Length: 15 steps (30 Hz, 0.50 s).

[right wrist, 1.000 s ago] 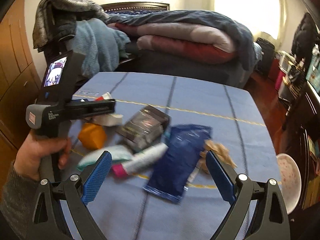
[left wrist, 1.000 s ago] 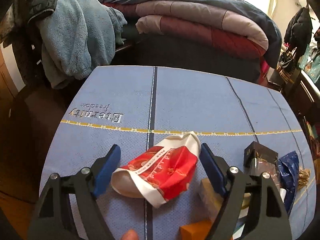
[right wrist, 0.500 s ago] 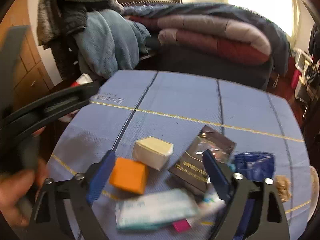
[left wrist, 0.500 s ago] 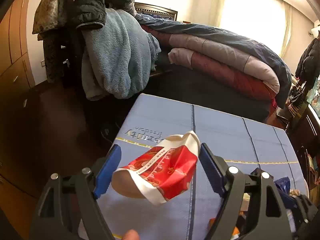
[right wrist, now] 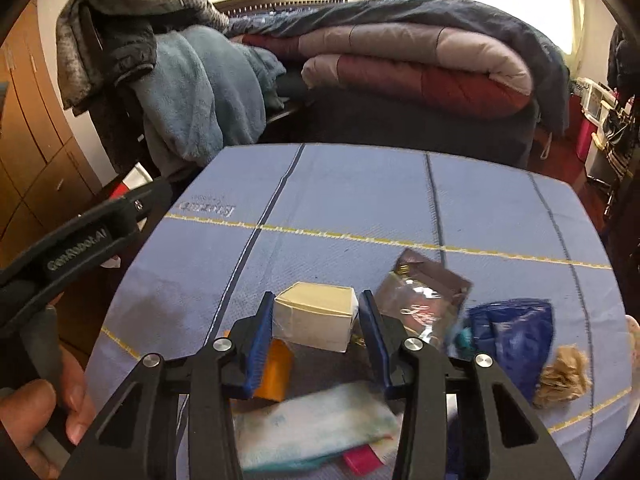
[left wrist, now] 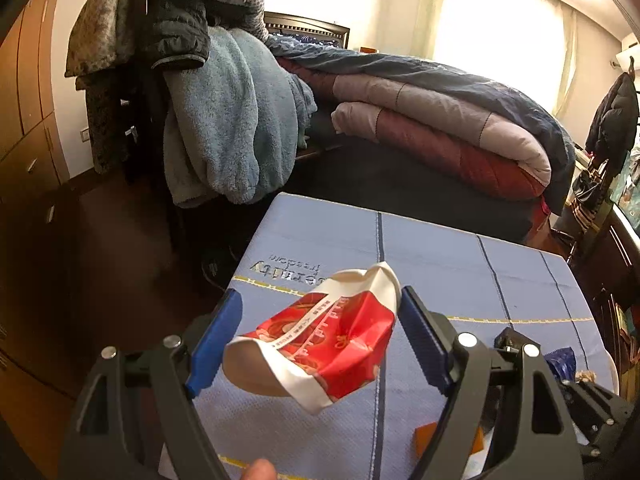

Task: Collect trash
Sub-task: 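Carry paper cup and cream sponge to the wastebasket and release both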

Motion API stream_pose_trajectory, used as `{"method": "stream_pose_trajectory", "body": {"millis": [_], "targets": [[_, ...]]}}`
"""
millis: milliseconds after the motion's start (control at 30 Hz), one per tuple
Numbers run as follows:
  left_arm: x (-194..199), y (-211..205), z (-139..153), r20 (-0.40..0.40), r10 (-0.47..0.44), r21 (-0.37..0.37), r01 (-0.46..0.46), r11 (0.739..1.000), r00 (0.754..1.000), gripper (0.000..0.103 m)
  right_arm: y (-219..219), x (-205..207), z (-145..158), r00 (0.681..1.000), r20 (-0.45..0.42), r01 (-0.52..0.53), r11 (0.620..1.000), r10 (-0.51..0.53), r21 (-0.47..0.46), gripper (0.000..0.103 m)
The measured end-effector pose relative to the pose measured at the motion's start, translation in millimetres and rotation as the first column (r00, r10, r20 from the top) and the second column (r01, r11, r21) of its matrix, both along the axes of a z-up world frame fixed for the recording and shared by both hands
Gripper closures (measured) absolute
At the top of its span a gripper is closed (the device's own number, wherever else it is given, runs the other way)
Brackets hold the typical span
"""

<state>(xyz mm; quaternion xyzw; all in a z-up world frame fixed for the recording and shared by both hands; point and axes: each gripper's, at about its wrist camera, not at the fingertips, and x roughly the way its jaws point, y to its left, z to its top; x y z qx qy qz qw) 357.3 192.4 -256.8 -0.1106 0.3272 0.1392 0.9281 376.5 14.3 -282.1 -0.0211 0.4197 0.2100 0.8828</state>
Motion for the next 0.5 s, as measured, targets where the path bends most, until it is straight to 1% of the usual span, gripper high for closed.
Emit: {"method": "stream_pose_trajectory", "body": {"millis": [133,300,500], "targets": [[-7.5,-12.9,11.8,0.022,-0.019,-0.001,0.019,1.000,1.000,0.023,-23.6,-12.5,14.2,1.000,0.020,0.014,1.000,-0.015,0.019,0.060],[-15.8,-40.8,25.4,0.048,-0.064,-0.003,0.064,0.998,0.997,0.023,-58.9,-25.8,26.1,0.998,0.040,0.048,0.998,-0.049,0.027,0.060],[-22.0,-93.0,38.6,0.074,-0.154,0.000,0.154,0.988,0.985,0.023,-111.3,-42.3,34.7,0.991,0.063,0.112,0.993,-0.114,0.029,0.060]]}}
